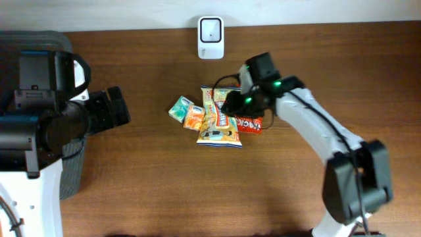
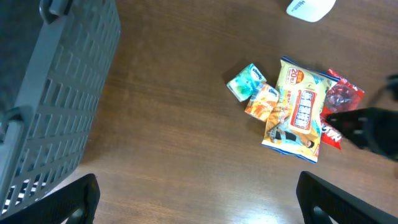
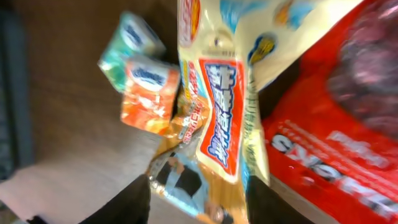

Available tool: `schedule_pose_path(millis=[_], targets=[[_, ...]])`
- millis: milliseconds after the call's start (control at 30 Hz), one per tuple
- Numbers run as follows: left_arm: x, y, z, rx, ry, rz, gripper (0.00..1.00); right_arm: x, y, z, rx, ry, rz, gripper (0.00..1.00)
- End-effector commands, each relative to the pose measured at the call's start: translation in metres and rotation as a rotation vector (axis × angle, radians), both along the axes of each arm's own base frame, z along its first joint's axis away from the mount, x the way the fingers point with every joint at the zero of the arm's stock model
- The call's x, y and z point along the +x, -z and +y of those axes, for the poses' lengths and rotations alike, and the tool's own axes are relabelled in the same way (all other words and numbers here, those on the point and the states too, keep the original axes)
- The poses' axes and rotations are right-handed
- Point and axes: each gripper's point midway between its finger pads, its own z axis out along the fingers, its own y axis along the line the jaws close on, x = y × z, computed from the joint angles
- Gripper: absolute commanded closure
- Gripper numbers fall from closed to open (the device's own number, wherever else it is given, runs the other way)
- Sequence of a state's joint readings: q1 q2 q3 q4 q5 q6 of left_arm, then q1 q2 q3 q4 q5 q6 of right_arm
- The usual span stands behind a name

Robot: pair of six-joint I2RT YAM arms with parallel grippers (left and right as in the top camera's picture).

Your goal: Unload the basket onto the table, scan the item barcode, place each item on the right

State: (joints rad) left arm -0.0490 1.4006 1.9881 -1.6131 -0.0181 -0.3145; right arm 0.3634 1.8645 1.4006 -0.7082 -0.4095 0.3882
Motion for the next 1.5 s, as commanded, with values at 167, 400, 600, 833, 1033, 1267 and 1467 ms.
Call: schedule_pose_path(millis=[167,400,600,833,1033,1267,1467], targets=[[0.000,-0.002,0.001,-0.003,-0.002,-0.006,0.01,-0.002,0.051,0.002,-0.154,-0.001,0.049,0.66],[0.000,-0.002,0.001,-0.003,-0.002,-0.006,0.01,-0.004,0.031,-0.021,-0.294,0.031,0.059,0.70],[0.000,-0.002,0.001,-0.003,-0.002,-0.006,0.01,0.014,-0.037,-0.013,-0.266,0.038,0.000,0.61],[0.000,-0.002,0.001,-0.003,-0.002,-0.006,0.01,0.049,-0.069,-0.041,-0.284,0.084,-0.113,0.62],[0.000,-0.002,0.001,-0.003,-0.002,-0.006,0.01,0.059,-0.055,-0.096,-0.315,0.195,-0.044,0.30],[0.000,-0.002,0.001,-0.003,-0.002,-0.006,0.01,0.051,-0.013,-0.104,-0.343,0.205,0.052,0.60],[0.000,-0.002,0.001,-0.003,-0.002,-0.006,0.01,0.052,0.032,-0.104,-0.358,0.199,0.098,0.60]])
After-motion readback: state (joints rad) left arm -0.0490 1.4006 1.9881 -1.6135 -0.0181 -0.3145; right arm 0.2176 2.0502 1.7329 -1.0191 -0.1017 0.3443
